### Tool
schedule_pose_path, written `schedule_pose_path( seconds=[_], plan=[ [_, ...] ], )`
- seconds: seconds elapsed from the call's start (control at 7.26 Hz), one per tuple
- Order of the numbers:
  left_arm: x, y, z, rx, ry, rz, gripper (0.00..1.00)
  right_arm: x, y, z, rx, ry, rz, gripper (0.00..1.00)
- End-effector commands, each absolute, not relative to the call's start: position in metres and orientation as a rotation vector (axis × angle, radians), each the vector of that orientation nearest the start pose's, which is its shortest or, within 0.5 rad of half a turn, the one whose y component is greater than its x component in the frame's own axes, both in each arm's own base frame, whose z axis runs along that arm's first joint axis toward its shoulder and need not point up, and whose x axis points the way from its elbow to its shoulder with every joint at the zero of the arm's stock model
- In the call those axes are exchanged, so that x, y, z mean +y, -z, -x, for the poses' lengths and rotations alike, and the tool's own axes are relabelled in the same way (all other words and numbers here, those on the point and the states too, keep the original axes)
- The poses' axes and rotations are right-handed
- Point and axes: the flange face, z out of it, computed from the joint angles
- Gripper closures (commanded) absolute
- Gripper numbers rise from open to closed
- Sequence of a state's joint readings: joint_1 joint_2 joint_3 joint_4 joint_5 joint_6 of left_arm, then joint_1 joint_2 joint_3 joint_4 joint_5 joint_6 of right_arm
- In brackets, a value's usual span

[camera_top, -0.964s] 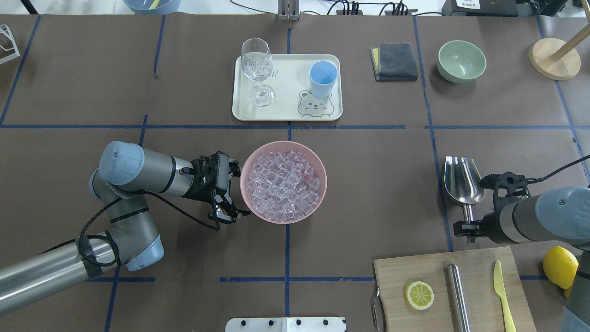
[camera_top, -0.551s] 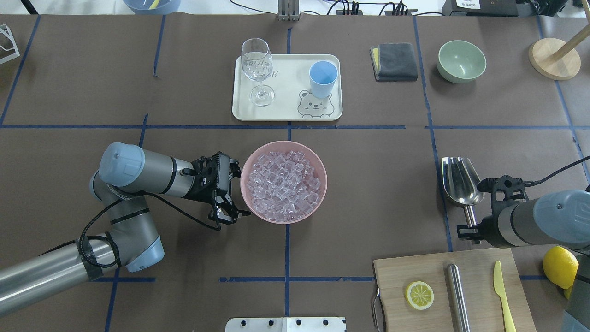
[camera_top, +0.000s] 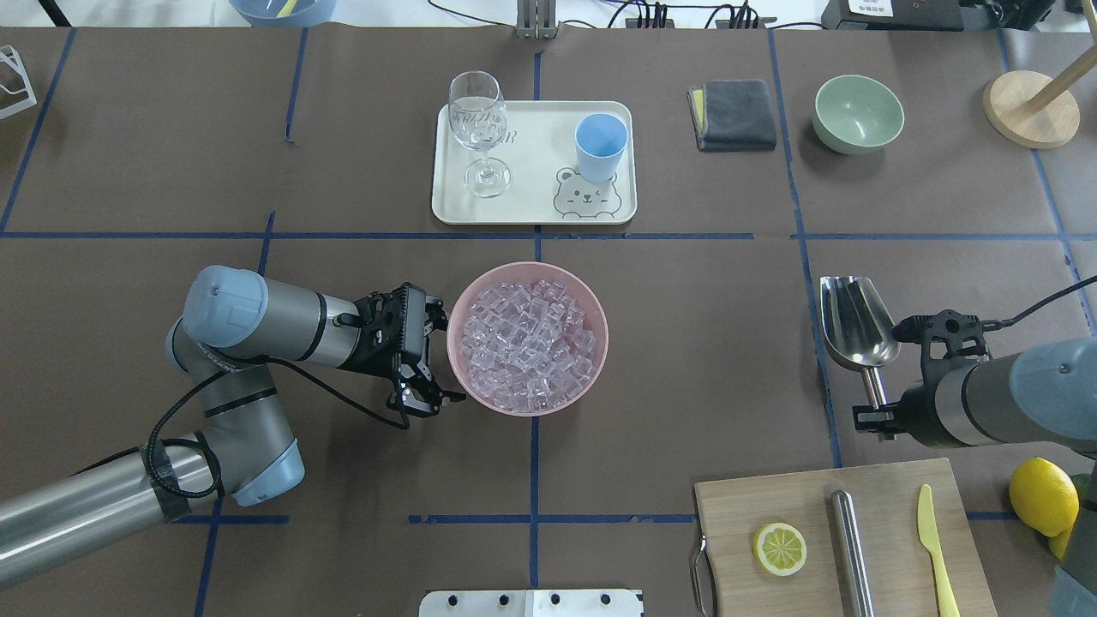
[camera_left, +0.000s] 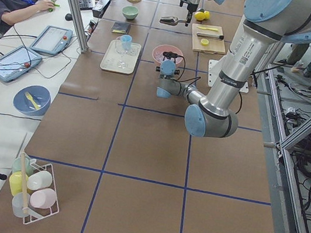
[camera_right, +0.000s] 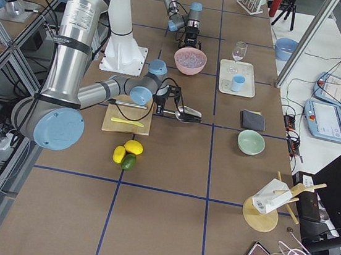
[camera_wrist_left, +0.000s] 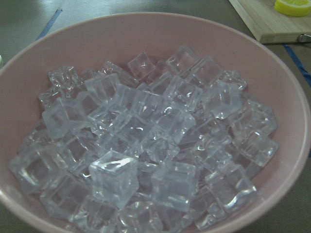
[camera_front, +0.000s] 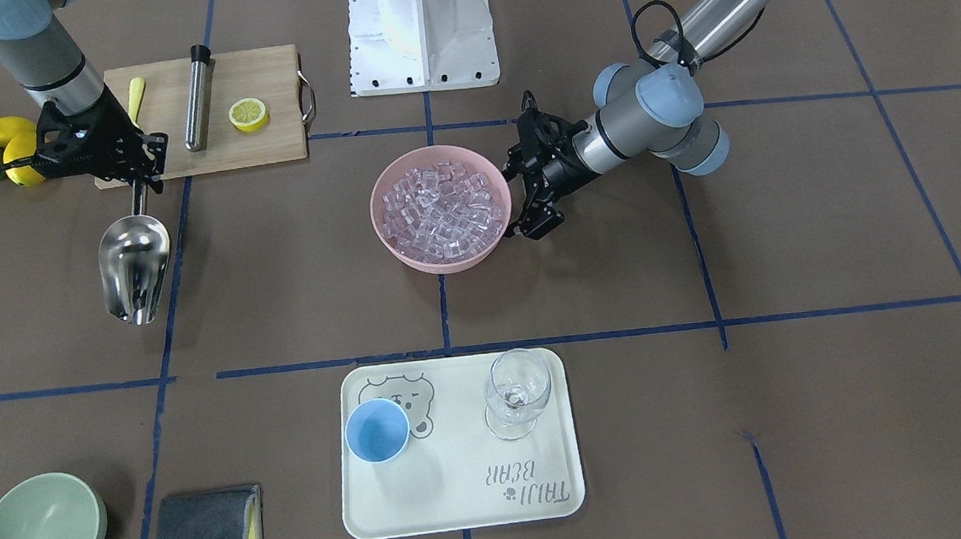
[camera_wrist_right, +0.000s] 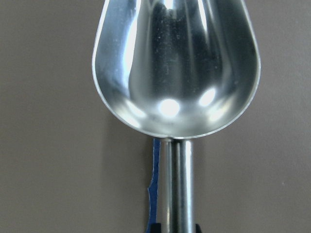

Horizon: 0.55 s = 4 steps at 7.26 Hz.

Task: Put ice in cup with scoop
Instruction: 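Lift the scoop with the right gripper and carry it over the bowl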

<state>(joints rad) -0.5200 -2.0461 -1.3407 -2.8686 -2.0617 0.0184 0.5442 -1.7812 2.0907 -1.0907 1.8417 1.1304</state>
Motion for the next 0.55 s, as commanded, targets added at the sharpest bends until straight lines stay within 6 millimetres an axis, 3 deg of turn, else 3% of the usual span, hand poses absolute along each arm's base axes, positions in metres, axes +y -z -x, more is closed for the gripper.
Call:
schedule_pose_path(
  seconds=[0.0, 0.41],
  plan=[
    [-0.405, -0.349, -0.534, 1.168, -1.203, -1.21, 0.0, -0.32, -0.442, 0.296, -0.803, 0.288, -0.302, 1.0],
    [-0.405, -0.349, -0.534, 1.168, -1.203, -1.21, 0.0, -0.328, -0.415, 0.305, -0.762, 0.653, -0.476, 1.0]
  ],
)
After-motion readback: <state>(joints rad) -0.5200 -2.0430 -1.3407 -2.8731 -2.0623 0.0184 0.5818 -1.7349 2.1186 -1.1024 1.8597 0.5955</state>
